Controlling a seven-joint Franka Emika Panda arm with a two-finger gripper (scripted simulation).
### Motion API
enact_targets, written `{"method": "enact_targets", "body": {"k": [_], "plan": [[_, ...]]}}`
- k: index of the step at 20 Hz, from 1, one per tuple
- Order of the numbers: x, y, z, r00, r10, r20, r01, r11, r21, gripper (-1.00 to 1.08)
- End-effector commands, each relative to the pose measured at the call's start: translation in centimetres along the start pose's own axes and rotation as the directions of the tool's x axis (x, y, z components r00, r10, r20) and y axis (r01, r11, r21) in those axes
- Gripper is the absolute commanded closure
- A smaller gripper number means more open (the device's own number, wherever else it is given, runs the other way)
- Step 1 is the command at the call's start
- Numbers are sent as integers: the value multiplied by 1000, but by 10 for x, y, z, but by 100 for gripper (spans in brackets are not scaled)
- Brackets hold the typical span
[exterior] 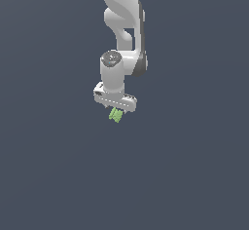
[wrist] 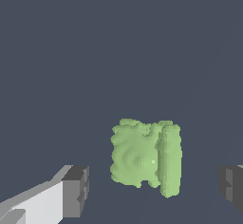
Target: Pick up the object and move it to a goal position.
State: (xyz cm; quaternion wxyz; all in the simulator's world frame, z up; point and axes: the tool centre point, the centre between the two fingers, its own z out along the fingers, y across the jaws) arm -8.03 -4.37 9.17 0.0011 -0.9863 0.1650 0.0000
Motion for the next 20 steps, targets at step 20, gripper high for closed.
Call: {"method": "enact_targets", "body": {"k": [20], "plan": [[-5,5,52,1000,17,0,-17,1000,-2,-92]]}}
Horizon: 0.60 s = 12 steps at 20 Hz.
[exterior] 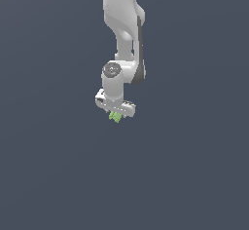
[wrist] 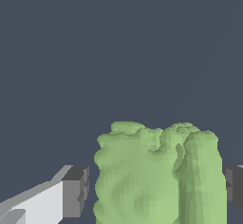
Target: Pick up the object and move it to a goal position.
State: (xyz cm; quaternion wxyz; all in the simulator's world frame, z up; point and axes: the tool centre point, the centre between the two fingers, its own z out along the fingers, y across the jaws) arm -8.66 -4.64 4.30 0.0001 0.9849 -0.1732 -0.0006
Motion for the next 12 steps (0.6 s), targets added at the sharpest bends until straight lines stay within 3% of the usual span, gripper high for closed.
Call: {"method": "enact_targets", "body": {"k": [1,3,4,12], "plan": [[0,0,5,1000,0,-1,0,1000,0,-92],[1,0,6,1000,0,-1,0,1000,0,-92],[1,0,6,1000,0,-1,0,1000,0,108],[1,0,6,1000,0,-1,0,1000,0,108]]}}
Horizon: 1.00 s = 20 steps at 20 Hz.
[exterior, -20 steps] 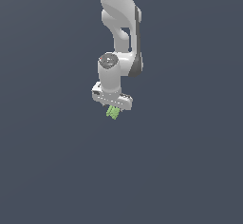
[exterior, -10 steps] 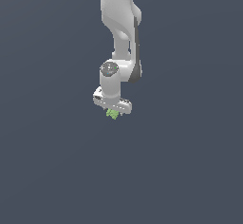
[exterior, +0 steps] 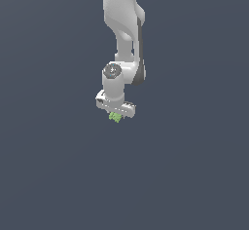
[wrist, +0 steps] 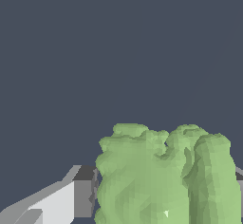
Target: Pick up the object and move it to a goal position.
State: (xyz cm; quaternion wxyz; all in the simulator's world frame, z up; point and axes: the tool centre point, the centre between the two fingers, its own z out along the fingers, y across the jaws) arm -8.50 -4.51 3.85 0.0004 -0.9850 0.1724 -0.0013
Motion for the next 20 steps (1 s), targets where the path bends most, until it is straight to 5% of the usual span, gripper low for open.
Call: {"method": "enact_targets", "body": {"k": [1,11,20], "plan": [[-1,1,1,1000,2,2,-2,1000,-1,108],[7,0,-21,1000,0,0,0,1000,0,108],[27,-1,-83,1000,1,0,-1,1000,0,108]]}}
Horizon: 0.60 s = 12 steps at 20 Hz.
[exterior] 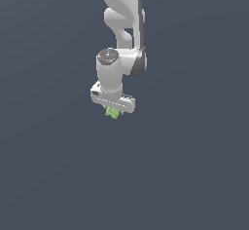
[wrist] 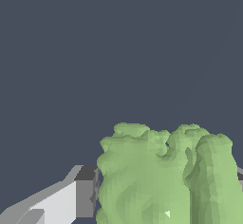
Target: Pick up the object and move it to a goal position.
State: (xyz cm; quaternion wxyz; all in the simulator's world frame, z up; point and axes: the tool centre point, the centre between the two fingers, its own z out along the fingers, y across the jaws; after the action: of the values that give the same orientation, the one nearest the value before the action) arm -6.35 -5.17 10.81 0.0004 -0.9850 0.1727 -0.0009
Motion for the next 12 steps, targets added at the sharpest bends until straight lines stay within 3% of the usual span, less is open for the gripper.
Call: {"method": "enact_targets", "body": {"k": [1,12], "plan": [[7,0,-22,1000,1,0,-1,1000,-1,108],[42,-3,-129,1000,1,0,-1,1000,-1,108]]}}
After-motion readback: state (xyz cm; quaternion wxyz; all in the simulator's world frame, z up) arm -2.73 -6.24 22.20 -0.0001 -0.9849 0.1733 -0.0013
